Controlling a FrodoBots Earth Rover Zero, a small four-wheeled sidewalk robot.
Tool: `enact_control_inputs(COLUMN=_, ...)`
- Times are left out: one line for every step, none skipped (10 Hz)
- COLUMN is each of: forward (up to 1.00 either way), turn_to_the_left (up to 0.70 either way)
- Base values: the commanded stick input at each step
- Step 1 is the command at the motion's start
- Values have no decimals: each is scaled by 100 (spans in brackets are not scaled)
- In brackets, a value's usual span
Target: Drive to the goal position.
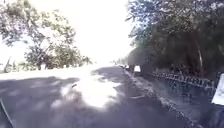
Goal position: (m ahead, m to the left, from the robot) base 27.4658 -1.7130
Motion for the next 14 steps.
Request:
enact_control_inputs(forward=100, turn_to_the_left=0)
enact_control_inputs(forward=100, turn_to_the_left=0)
enact_control_inputs(forward=100, turn_to_the_left=0)
enact_control_inputs(forward=100, turn_to_the_left=0)
enact_control_inputs(forward=100, turn_to_the_left=0)
enact_control_inputs(forward=100, turn_to_the_left=0)
enact_control_inputs(forward=100, turn_to_the_left=0)
enact_control_inputs(forward=100, turn_to_the_left=0)
enact_control_inputs(forward=100, turn_to_the_left=0)
enact_control_inputs(forward=100, turn_to_the_left=0)
enact_control_inputs(forward=100, turn_to_the_left=0)
enact_control_inputs(forward=100, turn_to_the_left=0)
enact_control_inputs(forward=100, turn_to_the_left=0)
enact_control_inputs(forward=100, turn_to_the_left=0)
